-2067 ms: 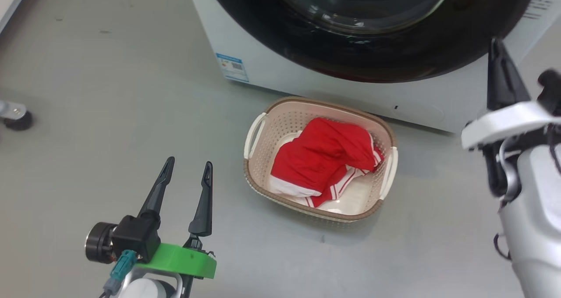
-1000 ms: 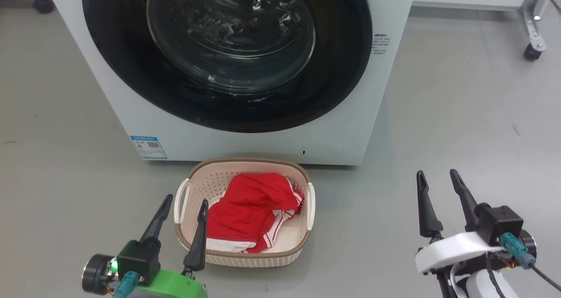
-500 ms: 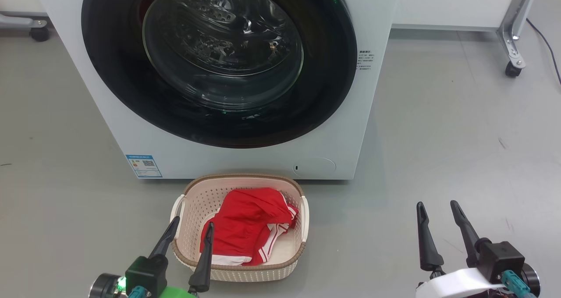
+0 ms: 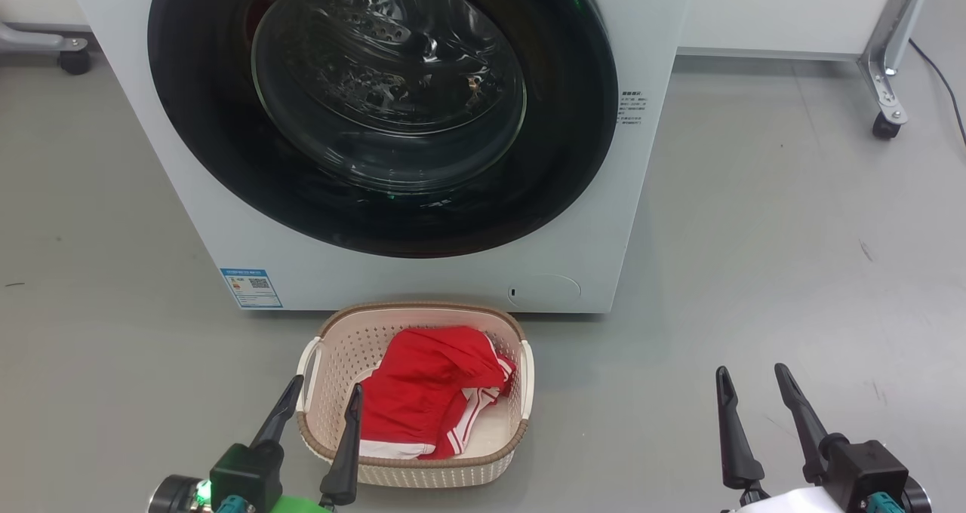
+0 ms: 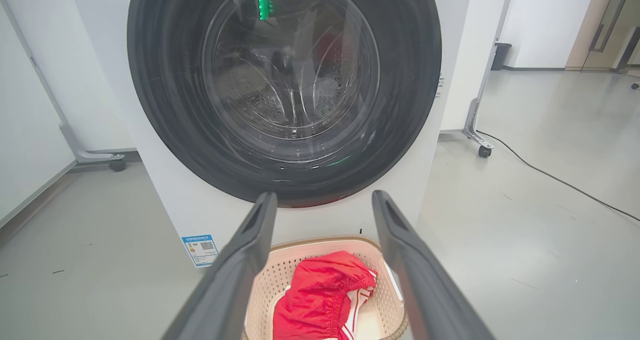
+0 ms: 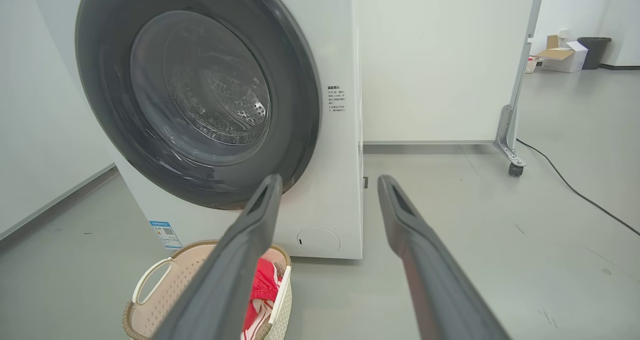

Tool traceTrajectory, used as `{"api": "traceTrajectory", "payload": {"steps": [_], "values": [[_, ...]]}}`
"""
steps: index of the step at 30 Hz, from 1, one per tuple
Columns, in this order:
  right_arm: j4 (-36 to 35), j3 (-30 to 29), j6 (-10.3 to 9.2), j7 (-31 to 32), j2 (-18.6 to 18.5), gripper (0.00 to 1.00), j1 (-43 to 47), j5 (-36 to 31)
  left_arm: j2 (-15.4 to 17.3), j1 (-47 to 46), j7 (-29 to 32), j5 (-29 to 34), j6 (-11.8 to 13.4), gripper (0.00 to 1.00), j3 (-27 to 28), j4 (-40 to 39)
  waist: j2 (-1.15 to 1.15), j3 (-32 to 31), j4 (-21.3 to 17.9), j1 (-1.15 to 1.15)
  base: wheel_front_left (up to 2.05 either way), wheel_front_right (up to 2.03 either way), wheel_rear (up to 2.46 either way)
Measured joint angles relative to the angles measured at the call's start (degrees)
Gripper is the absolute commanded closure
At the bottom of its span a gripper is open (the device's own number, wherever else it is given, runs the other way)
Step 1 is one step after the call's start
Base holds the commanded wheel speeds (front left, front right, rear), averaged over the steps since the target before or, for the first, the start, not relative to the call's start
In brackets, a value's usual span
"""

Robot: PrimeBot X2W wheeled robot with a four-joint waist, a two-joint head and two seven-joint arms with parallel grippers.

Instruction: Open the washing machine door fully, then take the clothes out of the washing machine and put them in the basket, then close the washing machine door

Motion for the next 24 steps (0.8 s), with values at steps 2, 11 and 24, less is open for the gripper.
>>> {"api": "traceTrajectory", "payload": {"steps": [2, 11, 24], "values": [[-0.5, 0.0, -0.02, 0.0, 0.0, 0.0, 0.8, -0.1, 0.0, 0.1, 0.0, 0.0, 0.0, 0.0, 0.1, -0.2, 0.0, 0.0, 0.0, 0.0, 0.0, 0.0, 0.0], [-2.0, 0.1, -0.56, 0.0, 0.1, 0.0, 2.0, -0.2, 0.0, 0.4, 0.6, 0.0, 0.5, 0.0, 0.3, -0.9, 0.0, 0.0, -0.2, 0.0, 0.0, 0.0, 0.0], [-3.9, 0.0, -1.04, 0.6, 0.2, 0.0, 3.0, -0.6, 0.0, 0.4, 1.0, 0.0, 0.7, 0.0, 0.4, -1.5, 0.0, 0.1, -0.2, 0.0, 0.0, 0.0, 0.0]]}}
